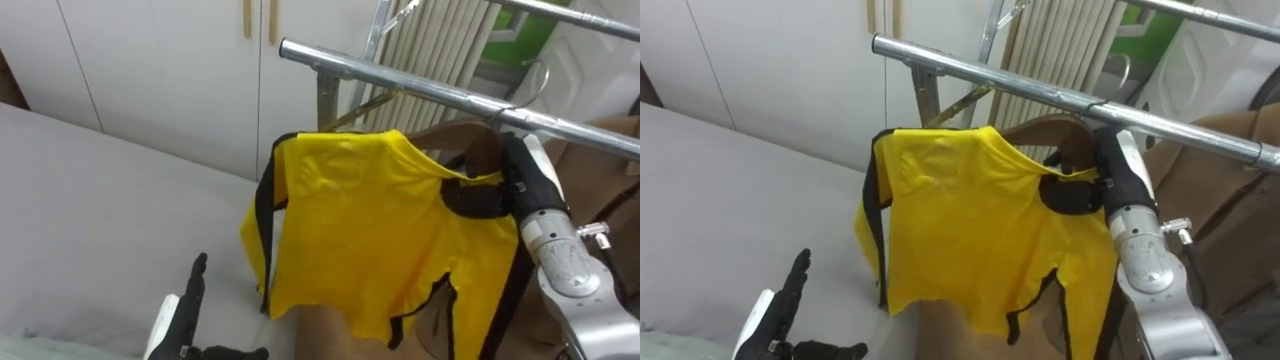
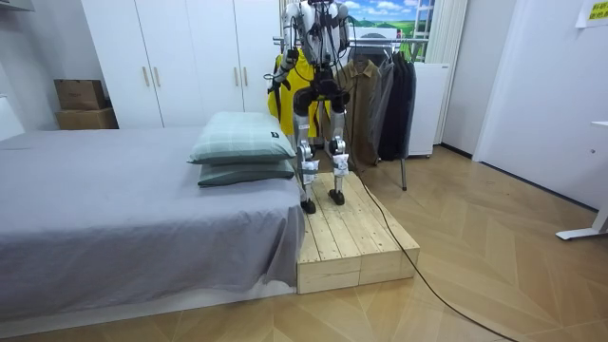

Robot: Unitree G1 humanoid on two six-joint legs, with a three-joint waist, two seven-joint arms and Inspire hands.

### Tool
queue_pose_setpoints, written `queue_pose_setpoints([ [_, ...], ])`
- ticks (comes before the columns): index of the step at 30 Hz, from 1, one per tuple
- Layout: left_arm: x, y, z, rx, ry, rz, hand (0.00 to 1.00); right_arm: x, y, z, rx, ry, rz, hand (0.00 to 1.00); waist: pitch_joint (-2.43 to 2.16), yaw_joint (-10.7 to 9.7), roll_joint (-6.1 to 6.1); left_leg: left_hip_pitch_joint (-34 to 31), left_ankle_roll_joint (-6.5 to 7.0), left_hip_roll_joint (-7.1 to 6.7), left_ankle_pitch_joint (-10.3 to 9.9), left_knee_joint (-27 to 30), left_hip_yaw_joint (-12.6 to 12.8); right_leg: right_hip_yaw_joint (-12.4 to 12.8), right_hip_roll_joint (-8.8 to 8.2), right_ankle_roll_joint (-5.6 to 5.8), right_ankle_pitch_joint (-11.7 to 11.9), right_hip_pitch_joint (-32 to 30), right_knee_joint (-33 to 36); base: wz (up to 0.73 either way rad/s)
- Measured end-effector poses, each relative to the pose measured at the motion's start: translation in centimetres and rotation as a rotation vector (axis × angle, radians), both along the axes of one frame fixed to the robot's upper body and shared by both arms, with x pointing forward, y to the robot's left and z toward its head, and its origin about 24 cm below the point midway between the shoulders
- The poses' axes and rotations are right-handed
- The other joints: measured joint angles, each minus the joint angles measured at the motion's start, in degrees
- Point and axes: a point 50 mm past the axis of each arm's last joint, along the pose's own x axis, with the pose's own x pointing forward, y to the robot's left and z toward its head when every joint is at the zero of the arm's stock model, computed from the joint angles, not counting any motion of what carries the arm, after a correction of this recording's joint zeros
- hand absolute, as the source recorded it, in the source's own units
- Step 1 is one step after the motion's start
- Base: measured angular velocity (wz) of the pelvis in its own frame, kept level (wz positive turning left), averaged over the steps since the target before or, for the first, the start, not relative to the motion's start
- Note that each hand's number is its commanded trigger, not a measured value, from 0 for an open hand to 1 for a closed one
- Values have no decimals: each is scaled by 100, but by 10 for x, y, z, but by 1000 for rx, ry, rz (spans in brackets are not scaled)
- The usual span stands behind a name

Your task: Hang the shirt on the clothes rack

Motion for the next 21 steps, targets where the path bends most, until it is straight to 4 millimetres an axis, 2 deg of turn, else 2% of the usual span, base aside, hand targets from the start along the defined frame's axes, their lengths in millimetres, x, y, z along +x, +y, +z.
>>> queue_pose_setpoints([
  [9,0,0,-1,-9,3,5,0,7,-7,-26,65,149,-27,100,9,43,7,-11,0,-14,0,-6,-126,-197,-13,0,0,99,-121,6],
  [14,0,0,-1,-6,10,7,0,11,-8,-24,88,155,-27,100,30,3,39,-37,0,-32,0,-4,-219,-239,-20,0,0,154,-224,8],
  [21,1,0,-1,-1,9,10,0,15,-7,-23,111,143,-25,100,59,13,92,-72,0,-42,0,-3,-218,-250,-20,0,0,156,-291,1],
])
